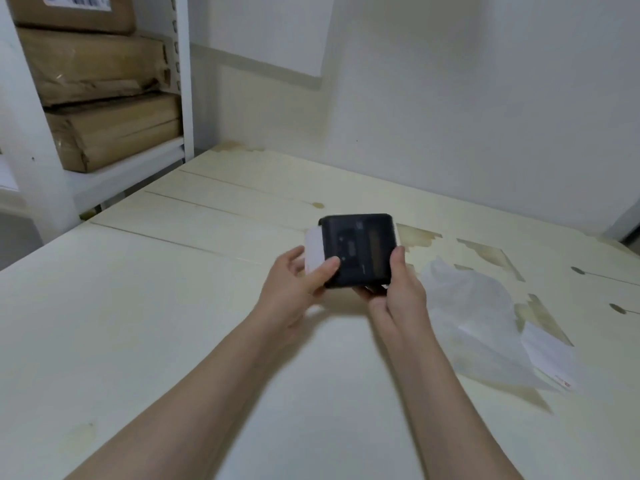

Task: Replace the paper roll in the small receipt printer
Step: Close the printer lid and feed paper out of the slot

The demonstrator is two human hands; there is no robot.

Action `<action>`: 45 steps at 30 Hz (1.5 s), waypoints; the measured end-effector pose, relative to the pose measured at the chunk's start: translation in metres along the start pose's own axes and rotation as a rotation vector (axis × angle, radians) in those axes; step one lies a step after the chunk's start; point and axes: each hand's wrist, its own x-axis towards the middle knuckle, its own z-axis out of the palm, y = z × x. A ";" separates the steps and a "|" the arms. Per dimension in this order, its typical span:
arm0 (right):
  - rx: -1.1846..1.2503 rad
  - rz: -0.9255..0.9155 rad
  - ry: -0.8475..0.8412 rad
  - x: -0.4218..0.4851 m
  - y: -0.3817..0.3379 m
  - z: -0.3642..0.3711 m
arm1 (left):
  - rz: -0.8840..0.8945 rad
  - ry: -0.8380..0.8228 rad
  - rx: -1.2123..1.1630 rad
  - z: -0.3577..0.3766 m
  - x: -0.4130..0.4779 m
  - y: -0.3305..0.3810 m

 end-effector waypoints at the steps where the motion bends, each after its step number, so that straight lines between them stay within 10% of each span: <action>1: 0.039 0.005 -0.030 -0.003 0.003 0.003 | -0.018 -0.027 -0.035 0.003 0.000 -0.004; 15: -0.736 -0.489 -0.138 -0.004 -0.002 -0.016 | 0.225 0.005 -0.019 0.004 -0.003 0.013; 26: -0.693 -0.904 0.019 -0.014 0.010 -0.005 | 0.493 0.126 0.073 0.012 -0.026 0.020; 38: -0.534 -0.073 -0.129 -0.013 0.016 0.007 | 0.128 0.332 -0.086 0.005 -0.008 0.012; 45: -0.548 -0.189 -0.049 -0.006 0.001 0.001 | 0.049 0.115 0.026 -0.004 0.002 0.022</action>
